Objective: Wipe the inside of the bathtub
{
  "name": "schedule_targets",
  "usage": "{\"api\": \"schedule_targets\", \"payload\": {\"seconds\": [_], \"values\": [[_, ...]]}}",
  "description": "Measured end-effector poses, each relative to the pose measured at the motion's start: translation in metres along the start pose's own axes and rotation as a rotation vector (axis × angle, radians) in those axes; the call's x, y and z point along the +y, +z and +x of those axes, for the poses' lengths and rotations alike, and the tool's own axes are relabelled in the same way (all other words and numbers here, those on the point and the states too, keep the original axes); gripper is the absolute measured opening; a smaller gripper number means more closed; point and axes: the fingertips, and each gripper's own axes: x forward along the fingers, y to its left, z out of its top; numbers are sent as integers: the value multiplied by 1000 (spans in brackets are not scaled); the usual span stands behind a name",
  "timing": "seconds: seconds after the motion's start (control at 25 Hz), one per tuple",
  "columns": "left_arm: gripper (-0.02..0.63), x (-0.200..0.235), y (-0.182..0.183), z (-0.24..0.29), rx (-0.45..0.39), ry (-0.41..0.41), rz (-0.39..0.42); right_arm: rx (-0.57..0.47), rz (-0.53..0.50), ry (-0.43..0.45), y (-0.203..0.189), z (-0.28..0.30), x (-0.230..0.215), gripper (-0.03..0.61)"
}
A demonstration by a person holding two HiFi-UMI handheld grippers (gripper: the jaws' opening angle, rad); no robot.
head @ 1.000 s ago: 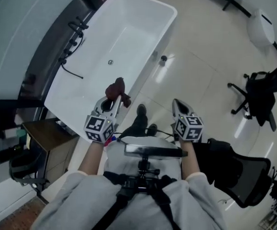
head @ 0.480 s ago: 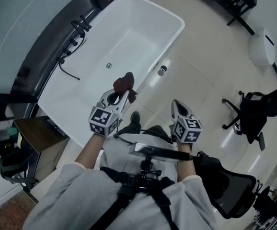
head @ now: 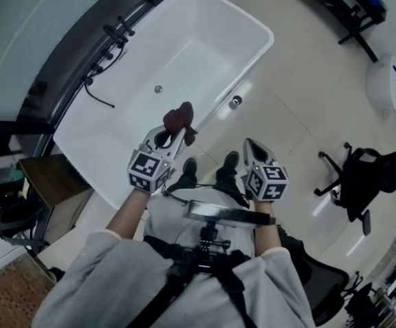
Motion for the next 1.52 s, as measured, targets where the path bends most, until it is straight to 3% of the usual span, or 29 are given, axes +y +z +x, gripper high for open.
{"api": "schedule_targets", "payload": {"seconds": [0.48, 0.8, 1.52], "values": [[46, -48, 50, 81, -52, 102, -27, 18, -77, 120, 55, 3, -91, 6], [46, -52, 55, 100, -28, 160, -22, 33, -111, 169, 73, 10, -123, 6], [46, 43, 61, 177, 8, 183, -108, 168, -224, 248, 137, 139, -119, 6]]}}
